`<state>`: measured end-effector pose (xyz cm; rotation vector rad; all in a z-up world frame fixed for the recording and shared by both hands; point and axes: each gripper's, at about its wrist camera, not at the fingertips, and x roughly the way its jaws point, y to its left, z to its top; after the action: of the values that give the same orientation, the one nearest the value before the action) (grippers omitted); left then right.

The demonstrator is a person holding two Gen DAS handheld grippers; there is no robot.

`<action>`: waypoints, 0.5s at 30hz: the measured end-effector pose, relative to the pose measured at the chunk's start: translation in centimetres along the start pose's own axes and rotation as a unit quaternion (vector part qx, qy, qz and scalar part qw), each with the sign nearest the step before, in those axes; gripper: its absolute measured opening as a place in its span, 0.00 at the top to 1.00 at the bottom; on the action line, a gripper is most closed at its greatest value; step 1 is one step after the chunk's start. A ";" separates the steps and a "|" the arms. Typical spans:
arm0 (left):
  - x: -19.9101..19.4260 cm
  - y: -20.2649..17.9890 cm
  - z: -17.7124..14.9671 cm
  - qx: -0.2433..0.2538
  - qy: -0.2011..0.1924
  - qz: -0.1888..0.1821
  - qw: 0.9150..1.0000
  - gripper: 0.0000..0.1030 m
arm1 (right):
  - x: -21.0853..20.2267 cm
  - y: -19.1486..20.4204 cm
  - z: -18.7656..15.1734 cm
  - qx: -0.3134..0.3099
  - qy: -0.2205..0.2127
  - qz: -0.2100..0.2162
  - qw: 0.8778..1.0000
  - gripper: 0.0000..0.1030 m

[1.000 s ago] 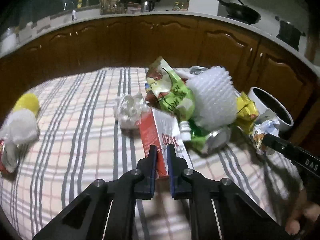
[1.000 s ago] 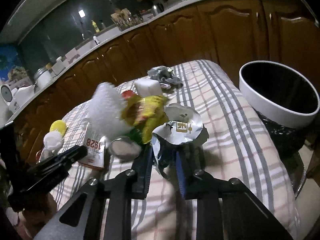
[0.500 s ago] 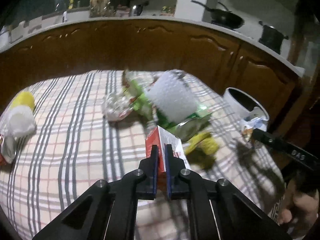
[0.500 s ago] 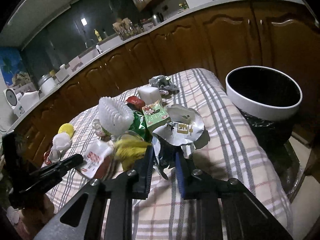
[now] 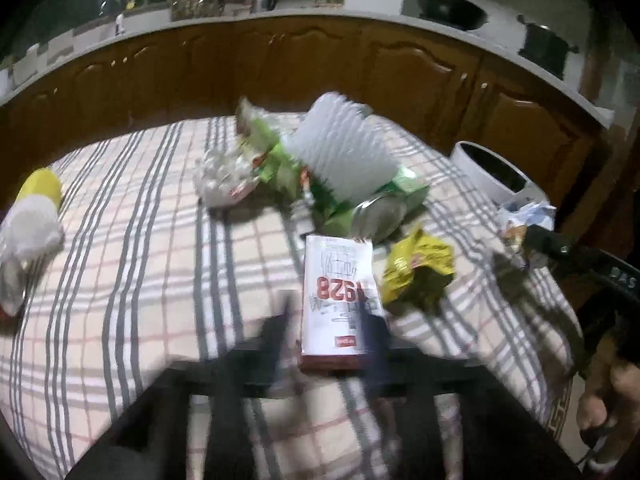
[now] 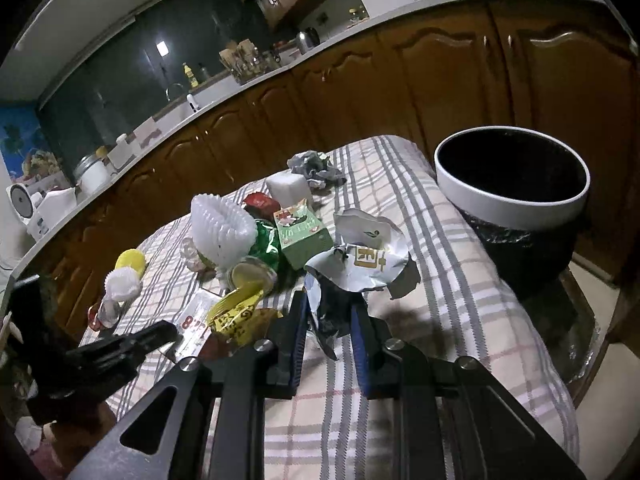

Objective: Collect trash
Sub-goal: 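Carry the red-and-white carton and foil wrapper to the white bin and release both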

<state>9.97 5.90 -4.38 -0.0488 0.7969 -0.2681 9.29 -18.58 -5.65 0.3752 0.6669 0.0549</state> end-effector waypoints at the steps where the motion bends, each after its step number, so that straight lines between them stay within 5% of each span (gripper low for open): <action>1: 0.1 -0.2 0.2 0.000 -0.003 0.004 1.000 0.29 | 0.1 0.0 0.0 0.000 0.001 0.000 1.000 0.80; 9: 3.8 -1.2 0.2 0.021 0.040 0.008 0.999 0.26 | 0.9 -0.1 0.1 0.002 0.008 -0.003 1.000 0.80; 10: 4.2 -1.4 0.1 0.025 0.042 0.010 0.999 0.29 | 0.9 -0.1 0.1 0.003 0.009 -0.004 1.000 0.80; 11: 4.5 -1.5 0.1 0.029 0.041 0.011 0.999 0.53 | 1.0 -0.2 0.1 0.004 0.010 -0.004 1.000 0.80; 15: 4.0 -1.3 0.2 0.023 0.029 0.012 0.999 0.53 | 1.1 -0.4 0.2 0.005 0.011 -0.002 1.000 0.80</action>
<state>12.51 3.63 -6.89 0.0115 0.8479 -0.2668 10.20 -18.84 -6.32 0.3835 0.6900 0.0518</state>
